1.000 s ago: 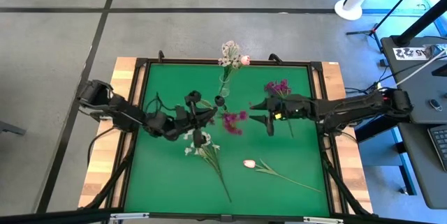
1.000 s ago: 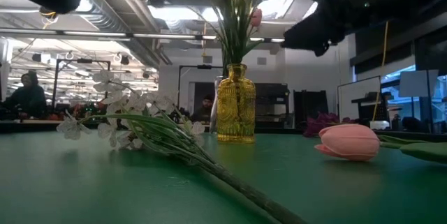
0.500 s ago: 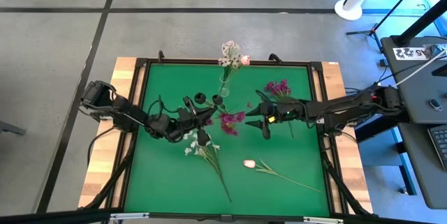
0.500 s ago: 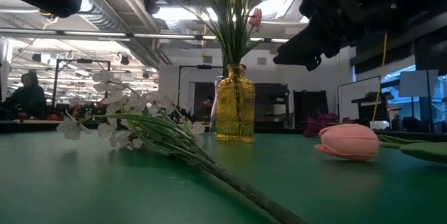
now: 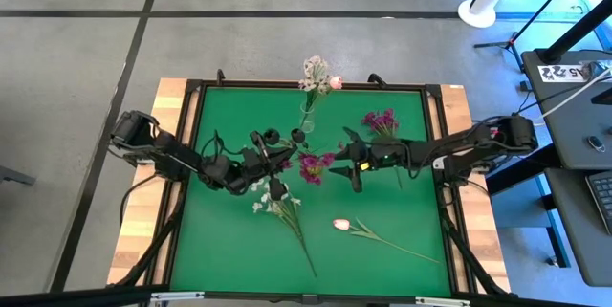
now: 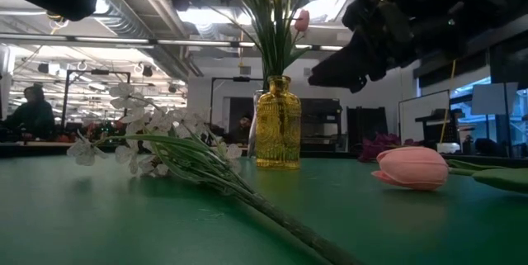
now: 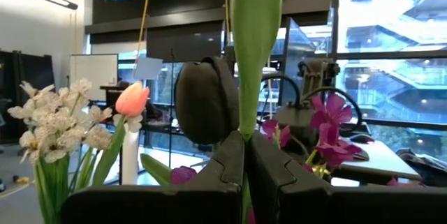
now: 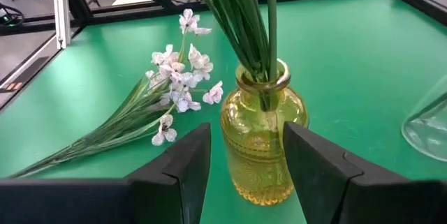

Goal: Sort flowers into vase by color
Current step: Put the black flower into the yellow vase

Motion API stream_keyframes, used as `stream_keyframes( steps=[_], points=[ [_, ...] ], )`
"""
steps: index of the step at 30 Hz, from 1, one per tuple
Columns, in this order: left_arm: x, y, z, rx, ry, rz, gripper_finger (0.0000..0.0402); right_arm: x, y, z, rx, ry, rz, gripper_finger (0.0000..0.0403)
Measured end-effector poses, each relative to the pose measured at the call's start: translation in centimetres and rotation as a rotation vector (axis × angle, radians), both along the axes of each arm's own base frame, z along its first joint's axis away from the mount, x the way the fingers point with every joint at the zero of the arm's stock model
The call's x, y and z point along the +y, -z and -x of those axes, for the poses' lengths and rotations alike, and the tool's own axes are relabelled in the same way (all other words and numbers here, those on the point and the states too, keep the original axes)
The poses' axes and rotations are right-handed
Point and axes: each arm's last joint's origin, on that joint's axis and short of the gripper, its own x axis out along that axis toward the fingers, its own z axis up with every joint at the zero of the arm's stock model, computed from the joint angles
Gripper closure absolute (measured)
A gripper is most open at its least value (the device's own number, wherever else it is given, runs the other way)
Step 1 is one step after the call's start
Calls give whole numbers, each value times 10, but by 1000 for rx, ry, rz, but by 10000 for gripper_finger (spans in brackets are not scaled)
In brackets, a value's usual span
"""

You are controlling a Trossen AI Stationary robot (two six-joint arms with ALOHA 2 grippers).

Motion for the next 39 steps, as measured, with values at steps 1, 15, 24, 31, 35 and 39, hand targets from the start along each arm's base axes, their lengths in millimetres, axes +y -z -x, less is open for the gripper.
stream_keyframes(
  steps=[1,15,24,31,35,39],
  points=[
    [0,0,0,-1,5,-3,401,-1,1,-1,2,3,0,224],
    [2,10,-6,42,30,5,401,-5,2,-4,-39,12,-6,224],
    [5,24,-12,82,23,24,401,-4,2,-4,-37,-5,-12,224],
    [1,19,-16,68,30,26,401,-4,3,-4,-25,-3,-15,224],
    [-2,11,-26,105,21,-4,401,-4,5,-3,2,-3,-16,224],
    [-5,4,-39,170,21,-22,401,-4,7,-3,19,-3,-16,224]
  ],
)
